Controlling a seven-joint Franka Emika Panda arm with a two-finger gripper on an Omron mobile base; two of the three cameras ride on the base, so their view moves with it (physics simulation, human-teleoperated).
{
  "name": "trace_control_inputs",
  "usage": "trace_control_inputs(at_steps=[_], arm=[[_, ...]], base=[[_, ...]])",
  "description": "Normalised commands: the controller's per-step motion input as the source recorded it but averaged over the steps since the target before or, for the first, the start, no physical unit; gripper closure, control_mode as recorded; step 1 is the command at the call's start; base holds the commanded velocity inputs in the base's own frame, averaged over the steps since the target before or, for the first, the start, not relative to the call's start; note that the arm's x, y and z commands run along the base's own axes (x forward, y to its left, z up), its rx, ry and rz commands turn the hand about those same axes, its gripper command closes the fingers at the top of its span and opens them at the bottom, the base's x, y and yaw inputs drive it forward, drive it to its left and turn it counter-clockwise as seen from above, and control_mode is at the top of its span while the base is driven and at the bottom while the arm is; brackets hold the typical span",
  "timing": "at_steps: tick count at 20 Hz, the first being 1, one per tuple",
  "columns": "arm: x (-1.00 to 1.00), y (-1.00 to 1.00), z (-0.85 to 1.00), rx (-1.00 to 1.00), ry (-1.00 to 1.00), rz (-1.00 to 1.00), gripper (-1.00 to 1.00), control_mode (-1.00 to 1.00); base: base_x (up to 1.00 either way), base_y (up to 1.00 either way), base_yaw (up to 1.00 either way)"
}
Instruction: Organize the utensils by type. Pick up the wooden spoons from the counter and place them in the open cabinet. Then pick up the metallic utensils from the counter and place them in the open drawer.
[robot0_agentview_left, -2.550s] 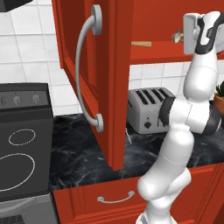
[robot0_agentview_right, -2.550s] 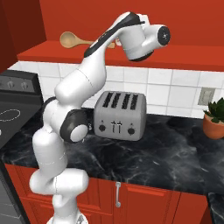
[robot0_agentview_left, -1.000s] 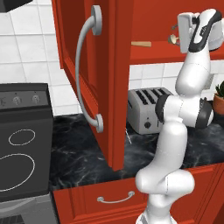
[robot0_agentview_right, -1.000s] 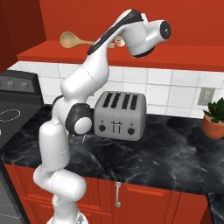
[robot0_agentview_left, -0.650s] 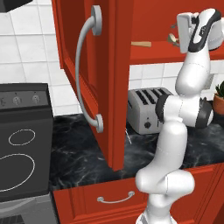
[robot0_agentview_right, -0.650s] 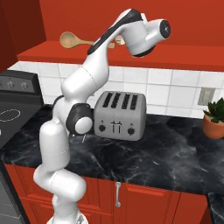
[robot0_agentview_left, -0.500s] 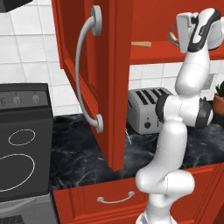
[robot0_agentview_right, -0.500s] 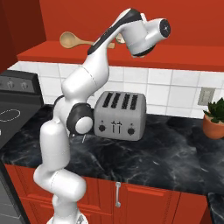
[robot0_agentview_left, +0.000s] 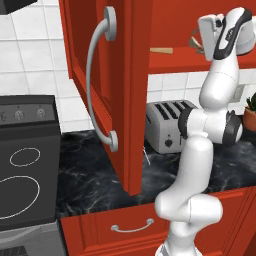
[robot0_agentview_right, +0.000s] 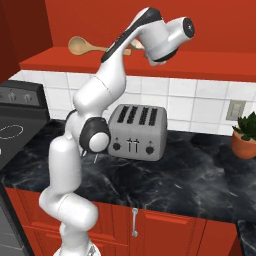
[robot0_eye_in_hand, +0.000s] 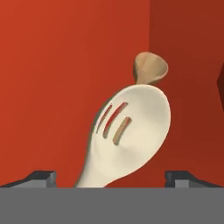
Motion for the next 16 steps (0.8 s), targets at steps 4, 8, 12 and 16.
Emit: trace_control_inputs(at_steps=[4, 8, 12, 16], arm=[[-0.12, -0.03, -0.20, -0.11, 0.00, 0.03, -1.00, -1.00], [-0.25, -0.06, -0.18, -0.18, 0.00, 0.00, -1.00, -1.00], [-0.26, -0.11, -0.16, -0.11, 0.00, 0.00, -1.00, -1.00], [-0.15, -0.05, -0.10, -0.09, 0.00, -0.05, -1.00, -1.00]], base=[[0.00, 0.00, 0.00], [0.00, 0.00, 0.00], [0.00, 0.00, 0.00], [0.00, 0.00, 0.00]])
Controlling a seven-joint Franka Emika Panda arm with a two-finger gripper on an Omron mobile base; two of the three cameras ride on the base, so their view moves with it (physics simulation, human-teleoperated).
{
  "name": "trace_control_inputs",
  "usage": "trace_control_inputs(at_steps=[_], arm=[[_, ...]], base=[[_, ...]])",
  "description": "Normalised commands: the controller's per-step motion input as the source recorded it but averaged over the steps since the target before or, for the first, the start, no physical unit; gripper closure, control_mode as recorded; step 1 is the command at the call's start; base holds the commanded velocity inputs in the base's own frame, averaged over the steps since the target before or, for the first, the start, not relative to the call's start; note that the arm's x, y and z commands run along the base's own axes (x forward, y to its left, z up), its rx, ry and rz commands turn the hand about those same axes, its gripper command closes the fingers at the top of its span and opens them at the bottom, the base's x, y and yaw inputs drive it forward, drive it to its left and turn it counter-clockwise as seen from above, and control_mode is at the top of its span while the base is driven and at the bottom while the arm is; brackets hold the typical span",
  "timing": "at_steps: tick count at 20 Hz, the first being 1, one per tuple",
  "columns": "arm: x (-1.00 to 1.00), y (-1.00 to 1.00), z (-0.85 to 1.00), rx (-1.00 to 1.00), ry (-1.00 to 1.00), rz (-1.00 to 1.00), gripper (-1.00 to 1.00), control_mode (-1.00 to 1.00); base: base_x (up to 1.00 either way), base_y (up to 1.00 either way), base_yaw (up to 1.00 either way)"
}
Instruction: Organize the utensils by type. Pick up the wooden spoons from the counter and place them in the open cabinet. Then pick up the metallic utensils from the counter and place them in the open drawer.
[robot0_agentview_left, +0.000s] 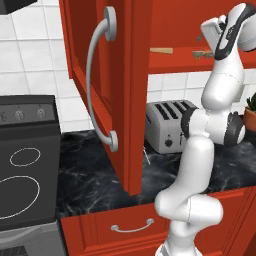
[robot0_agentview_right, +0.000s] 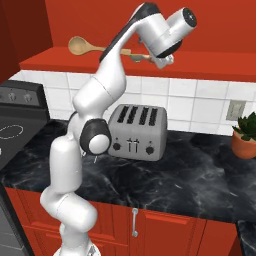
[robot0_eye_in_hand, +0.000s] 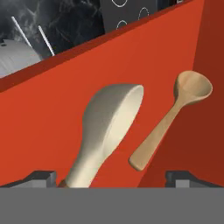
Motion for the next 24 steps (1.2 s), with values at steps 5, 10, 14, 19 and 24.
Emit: trace_control_inputs(at_steps=[5, 10, 14, 19, 24], arm=[[-0.01, -0.03, -0.02, -0.04, 0.00, -0.08, -1.00, -1.00], [-0.08, -0.02, -0.01, -0.01, 0.00, -0.08, -1.00, -1.00], [-0.44, -0.10, -0.09, 0.00, -0.02, -0.11, -1.00, -1.00], [-0.70, -0.06, -0.14, 0.00, -0.09, -0.15, -1.00, -1.00], [-0.84, 0.00, -0.15, 0.00, -0.21, -0.21, -1.00, -1.00]], base=[[0.00, 0.00, 0.00], [0.00, 0.00, 0.00], [0.00, 0.00, 0.00], [0.00, 0.00, 0.00], [0.00, 0.00, 0.00]])
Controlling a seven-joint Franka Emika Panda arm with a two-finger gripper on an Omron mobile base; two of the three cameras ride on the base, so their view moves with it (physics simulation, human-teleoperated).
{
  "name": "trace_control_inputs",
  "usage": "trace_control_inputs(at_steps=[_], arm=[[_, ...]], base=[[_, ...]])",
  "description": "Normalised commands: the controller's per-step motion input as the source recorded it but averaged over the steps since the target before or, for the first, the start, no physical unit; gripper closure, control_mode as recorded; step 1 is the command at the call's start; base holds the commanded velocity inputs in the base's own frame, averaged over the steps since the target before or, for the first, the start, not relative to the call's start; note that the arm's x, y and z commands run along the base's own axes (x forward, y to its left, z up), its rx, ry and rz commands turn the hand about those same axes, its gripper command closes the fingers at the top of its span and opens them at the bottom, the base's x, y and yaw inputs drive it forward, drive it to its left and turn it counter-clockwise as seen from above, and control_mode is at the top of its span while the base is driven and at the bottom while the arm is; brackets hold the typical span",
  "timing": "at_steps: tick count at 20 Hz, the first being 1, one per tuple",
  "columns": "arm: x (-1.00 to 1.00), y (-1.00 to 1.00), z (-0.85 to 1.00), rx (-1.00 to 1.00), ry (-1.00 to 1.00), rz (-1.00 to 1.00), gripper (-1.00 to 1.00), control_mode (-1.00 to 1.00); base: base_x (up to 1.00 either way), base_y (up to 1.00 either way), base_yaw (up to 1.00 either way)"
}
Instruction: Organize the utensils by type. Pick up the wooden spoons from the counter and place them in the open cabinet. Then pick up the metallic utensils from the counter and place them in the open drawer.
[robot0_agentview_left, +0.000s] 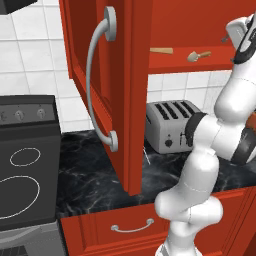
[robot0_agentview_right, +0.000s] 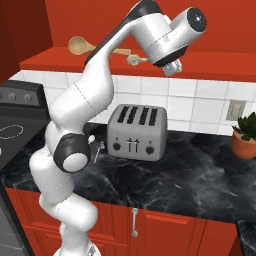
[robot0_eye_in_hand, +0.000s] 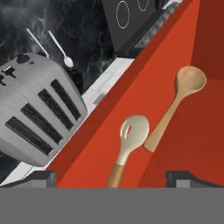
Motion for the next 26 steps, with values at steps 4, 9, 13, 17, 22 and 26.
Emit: trace_control_inputs(at_steps=[4, 9, 13, 17, 22, 26], arm=[[-0.90, 0.11, -0.34, 0.00, -0.18, -0.36, -1.00, -1.00], [-0.85, 0.16, -0.46, 0.00, -0.10, -0.38, -1.00, -1.00], [-0.82, 0.26, -0.58, 0.00, 0.00, -0.44, -1.00, -1.00], [-0.39, 0.43, -0.53, 0.02, 0.26, -0.57, -1.00, -1.00], [-0.48, 0.08, -0.17, 0.33, 0.28, -0.47, -1.00, -1.00], [-0.49, 0.00, -0.20, 0.53, 0.18, -0.48, -1.00, -1.00]], base=[[0.00, 0.00, 0.00], [0.00, 0.00, 0.00], [0.00, 0.00, 0.00], [0.00, 0.00, 0.00], [0.00, 0.00, 0.00], [0.00, 0.00, 0.00]])
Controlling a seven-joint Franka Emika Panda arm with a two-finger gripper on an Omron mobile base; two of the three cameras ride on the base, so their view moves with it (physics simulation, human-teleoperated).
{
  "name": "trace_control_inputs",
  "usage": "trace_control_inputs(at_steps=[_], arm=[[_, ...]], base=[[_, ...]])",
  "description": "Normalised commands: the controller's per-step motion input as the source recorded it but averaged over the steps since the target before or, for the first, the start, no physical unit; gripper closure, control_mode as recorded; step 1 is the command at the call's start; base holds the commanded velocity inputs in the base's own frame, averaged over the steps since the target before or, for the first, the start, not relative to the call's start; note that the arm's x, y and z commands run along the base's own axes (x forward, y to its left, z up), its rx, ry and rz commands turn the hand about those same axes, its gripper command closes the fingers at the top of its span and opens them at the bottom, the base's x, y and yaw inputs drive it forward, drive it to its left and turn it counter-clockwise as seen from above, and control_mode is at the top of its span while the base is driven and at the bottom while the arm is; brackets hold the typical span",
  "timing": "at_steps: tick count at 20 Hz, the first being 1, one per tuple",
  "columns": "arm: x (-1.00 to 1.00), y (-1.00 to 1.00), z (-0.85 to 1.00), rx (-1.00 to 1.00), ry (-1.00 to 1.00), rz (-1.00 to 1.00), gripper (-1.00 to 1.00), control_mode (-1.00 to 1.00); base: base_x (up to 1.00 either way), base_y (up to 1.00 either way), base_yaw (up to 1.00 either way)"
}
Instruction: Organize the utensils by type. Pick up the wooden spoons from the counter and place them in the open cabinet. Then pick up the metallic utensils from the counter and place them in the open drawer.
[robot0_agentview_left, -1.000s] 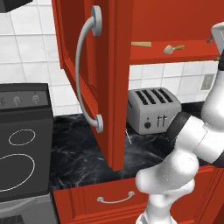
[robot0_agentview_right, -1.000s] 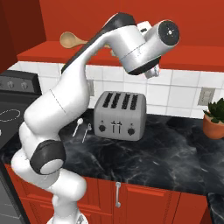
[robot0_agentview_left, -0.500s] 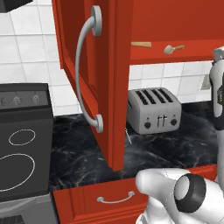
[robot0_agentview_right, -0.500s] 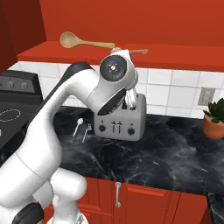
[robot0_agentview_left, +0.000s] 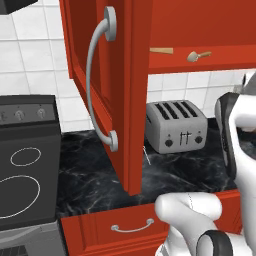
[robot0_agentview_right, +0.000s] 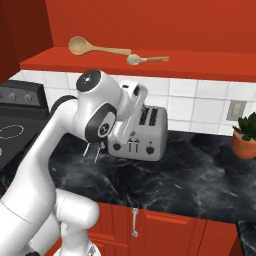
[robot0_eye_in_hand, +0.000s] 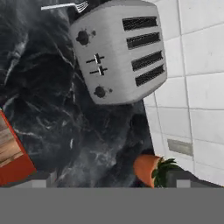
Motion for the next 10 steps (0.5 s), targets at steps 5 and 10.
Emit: trace_control_inputs(at_steps=[5, 10], arm=[[-0.38, 0.06, -0.28, 0.56, 0.03, -0.60, -1.00, -1.00], [-0.33, 0.07, -0.25, 0.64, -0.01, -0.56, -1.00, -1.00]], base=[[0.00, 0.00, 0.00], [0.00, 0.00, 0.00]])
